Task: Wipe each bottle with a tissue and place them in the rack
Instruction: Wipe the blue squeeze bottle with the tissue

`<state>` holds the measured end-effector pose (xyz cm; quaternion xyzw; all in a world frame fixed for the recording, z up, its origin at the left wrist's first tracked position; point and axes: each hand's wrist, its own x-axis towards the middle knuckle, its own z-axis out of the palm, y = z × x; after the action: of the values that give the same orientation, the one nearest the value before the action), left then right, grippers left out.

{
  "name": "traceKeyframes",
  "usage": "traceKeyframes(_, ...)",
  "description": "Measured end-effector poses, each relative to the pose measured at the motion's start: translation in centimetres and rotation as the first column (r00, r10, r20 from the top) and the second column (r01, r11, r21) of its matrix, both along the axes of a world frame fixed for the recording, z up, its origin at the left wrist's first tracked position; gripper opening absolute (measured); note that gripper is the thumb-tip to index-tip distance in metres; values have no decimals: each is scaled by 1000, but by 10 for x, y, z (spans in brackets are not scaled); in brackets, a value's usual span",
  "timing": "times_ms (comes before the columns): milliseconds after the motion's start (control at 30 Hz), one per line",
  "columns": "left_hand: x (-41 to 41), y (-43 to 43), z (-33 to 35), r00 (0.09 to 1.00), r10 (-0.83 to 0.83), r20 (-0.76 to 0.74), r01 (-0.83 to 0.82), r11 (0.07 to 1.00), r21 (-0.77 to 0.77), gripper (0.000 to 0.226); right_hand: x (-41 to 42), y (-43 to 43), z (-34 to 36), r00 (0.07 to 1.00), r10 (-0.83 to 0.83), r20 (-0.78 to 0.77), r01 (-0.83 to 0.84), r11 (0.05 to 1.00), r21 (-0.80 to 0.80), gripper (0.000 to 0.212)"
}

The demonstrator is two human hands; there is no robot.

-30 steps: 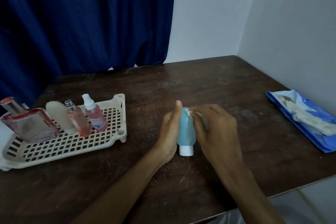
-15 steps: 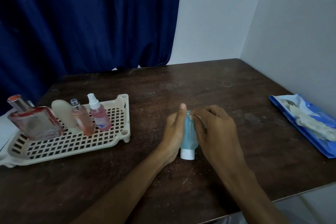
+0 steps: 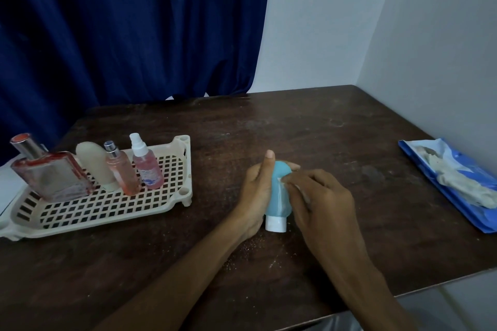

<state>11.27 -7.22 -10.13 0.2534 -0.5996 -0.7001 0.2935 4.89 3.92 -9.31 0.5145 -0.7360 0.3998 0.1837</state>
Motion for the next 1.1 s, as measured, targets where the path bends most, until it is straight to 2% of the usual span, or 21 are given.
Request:
traceKeyframes(267, 1, 0, -2, 1000, -6, 24, 6, 1000, 8, 60, 0, -3, -3, 998, -56, 17, 57, 998, -28, 8)
traceKeyframes(400, 0, 0, 1, 1000, -16, -2, 17, 1000, 7, 58, 3, 5, -10, 1000, -12, 11, 12, 1000, -29, 27)
traceKeyframes(500, -1, 0, 1, 1000, -20, -1, 20, 1000, -17, 58, -4, 8, -10, 999, -42, 32, 44, 997, -61, 12)
traceKeyframes(600, -1, 1, 0, 1000, -15, 11, 15, 1000, -22, 57, -3, -1, -5, 996, -78, 33, 81, 993, -81, 8)
traceKeyframes(733, 0, 1, -1, 1000, -20, -6, 21, 999, 32, 61, 9, -3, -6, 998, -22, 61, 26, 998, -65, 14)
traceKeyframes(867, -2, 0, 1, 1000, -15, 3, 15, 1000, -5, 59, 3, 8, -11, 999, -6, 41, 8, 998, -64, 25)
traceKeyframes(967, -2, 0, 0, 1000, -16, 3, 16, 999, -36, 56, 0, 4, -7, 999, -12, 52, 16, 996, -93, 18)
traceKeyframes(1067, 0, 2, -1, 1000, -11, 6, 11, 1000, -25, 55, 7, 4, -9, 999, 2, 43, 1, 998, -60, 27)
traceKeyframes(1100, 0, 3, -1, 1000, -10, 6, 10, 1000, -19, 56, 8, 6, -11, 1000, 3, 29, -1, 998, -64, 23)
